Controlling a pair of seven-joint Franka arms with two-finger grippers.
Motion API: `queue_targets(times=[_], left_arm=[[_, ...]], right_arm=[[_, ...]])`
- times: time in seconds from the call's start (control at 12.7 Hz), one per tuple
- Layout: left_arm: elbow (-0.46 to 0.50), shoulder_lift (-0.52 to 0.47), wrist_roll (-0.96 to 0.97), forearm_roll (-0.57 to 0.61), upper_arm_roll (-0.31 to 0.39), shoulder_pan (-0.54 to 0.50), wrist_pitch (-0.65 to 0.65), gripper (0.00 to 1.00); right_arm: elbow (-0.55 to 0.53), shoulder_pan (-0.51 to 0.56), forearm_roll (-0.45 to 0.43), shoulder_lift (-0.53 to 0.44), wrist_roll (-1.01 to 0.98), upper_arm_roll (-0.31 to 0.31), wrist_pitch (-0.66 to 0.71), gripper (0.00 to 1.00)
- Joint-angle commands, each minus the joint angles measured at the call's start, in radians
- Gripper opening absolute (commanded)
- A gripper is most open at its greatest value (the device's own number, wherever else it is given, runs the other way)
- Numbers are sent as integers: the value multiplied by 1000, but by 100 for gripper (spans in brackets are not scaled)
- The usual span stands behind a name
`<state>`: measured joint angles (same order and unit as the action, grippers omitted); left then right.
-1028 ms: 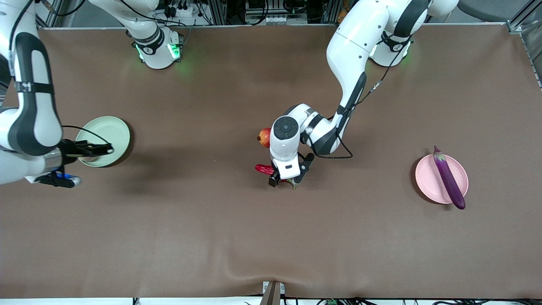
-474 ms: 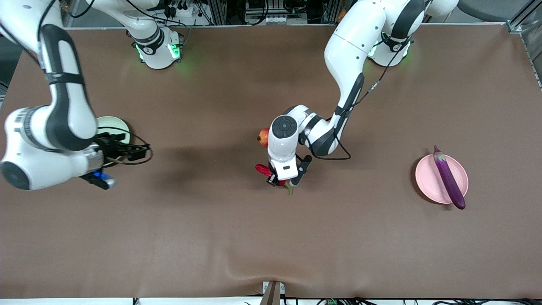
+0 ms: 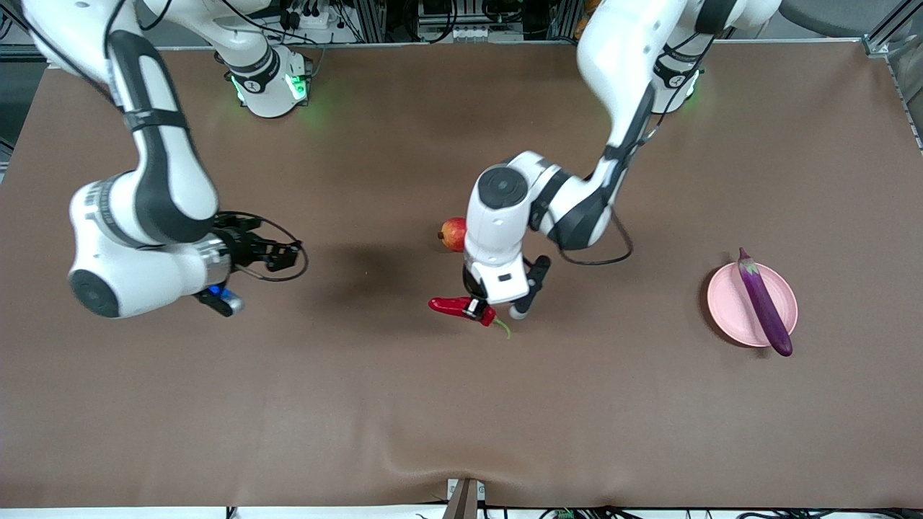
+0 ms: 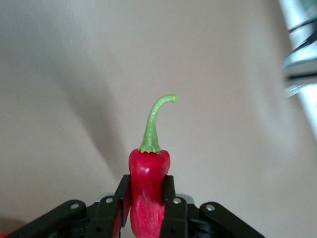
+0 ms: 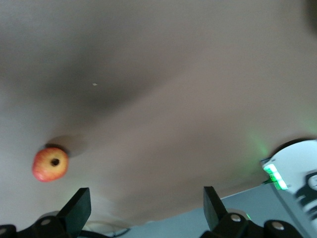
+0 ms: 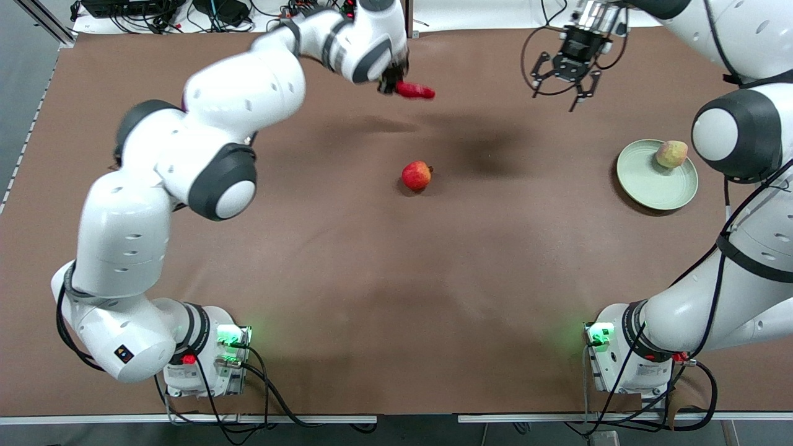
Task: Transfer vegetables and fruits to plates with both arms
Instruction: 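Carry the chili toward the pink plate while the right gripper reaches the pomegranate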
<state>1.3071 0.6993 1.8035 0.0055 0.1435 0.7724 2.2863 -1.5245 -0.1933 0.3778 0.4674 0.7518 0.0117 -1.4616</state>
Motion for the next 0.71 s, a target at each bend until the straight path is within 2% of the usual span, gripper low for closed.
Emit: queue_targets(times=[0.0, 0.16, 0.24, 0.4, 0.63], left_arm=[[35, -147, 13, -4, 4, -73, -91, 1], [35, -213, -3, 25, 14, -111, -161, 1], [35, -259, -22, 74, 18, -128, -219, 1], [38, -273, -120, 73, 15, -172, -287, 1], [38, -277, -333, 64, 13, -267, -447, 1]], right_arm=[[-61, -107, 18, -12, 195, 31, -136, 100], [-89, -176, 19, -4, 321, 56, -251, 100], [-92, -265, 19, 5, 424, 57, -335, 100], [-91, -351, 19, 52, 530, 59, -477, 100], [-89, -452, 70, 167, 605, 57, -708, 100]])
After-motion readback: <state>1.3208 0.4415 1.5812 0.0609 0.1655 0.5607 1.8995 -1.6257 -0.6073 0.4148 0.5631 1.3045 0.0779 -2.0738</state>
